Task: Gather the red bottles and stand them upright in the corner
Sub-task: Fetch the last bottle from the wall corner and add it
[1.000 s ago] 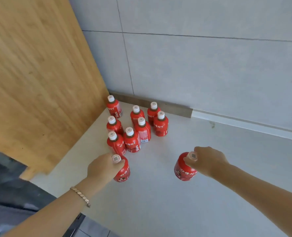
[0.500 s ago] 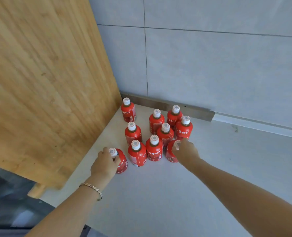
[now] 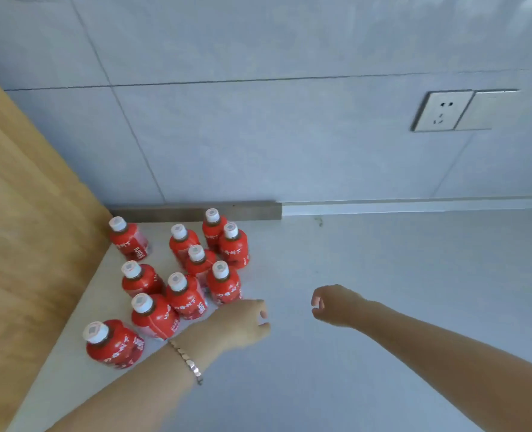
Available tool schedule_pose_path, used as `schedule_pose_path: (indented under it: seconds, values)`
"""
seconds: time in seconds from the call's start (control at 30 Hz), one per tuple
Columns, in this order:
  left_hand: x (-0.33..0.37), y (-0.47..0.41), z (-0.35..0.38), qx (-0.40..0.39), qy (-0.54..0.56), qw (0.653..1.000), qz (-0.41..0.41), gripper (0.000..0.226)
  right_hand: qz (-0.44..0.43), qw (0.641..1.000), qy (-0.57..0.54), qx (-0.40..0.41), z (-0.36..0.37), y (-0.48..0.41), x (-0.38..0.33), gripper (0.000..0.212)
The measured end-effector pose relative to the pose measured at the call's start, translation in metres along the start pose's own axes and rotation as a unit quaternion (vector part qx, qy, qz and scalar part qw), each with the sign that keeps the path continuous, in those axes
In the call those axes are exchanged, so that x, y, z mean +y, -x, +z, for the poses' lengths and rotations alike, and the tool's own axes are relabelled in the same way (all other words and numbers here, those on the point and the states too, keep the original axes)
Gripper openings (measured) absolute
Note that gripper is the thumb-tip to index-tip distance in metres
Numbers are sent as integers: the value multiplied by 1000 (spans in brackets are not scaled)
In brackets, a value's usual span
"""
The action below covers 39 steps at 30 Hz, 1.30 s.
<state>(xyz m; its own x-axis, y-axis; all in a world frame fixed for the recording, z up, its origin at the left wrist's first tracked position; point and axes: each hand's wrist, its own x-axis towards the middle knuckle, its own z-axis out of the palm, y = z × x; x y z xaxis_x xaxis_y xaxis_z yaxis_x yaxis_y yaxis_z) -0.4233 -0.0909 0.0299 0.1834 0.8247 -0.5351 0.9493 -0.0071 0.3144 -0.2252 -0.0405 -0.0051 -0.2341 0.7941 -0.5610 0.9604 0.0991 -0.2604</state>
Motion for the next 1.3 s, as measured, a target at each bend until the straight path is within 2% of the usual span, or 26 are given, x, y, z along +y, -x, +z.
schedule_pose_path:
  seconds: [0.07, 0.2, 0.43, 0.67, 0.8, 0.97, 1.07, 1.2, 1.3]
  values:
    - [43, -31, 3, -53, -32, 998, 23, 33, 27, 999, -3, -25, -5, 18, 51, 29]
    - [147, -80, 17, -78, -59, 993, 67, 30, 98, 994, -9, -36, -12, 59, 168, 28]
    - [351, -148, 67, -86, -112, 980, 143, 27, 198, 978, -66, 5, -27, 121, 386, 30]
    - [554, -205, 112, -112, -146, 969, 166, 5, 270, 954, -129, 16, -55, 168, 594, 33]
    - [650, -240, 124, -113, -151, 964, 190, 12, 315, 938, -146, 16, -72, 192, 686, 35]
    - [737, -280, 141, -115, -170, 957, 204, 23, 365, 916, -161, 36, -86, 204, 780, 32]
    - [777, -300, 152, -111, -193, 951, 214, 27, 398, 895, -174, 97, -93, 206, 829, 33]
    - [809, -326, 169, -108, -198, 950, 215, 27, 417, 879, -161, 166, -104, 196, 885, 45]
    - [821, -342, 180, -109, -206, 948, 216, 26, 419, 881, -130, 175, -115, 180, 914, 51]
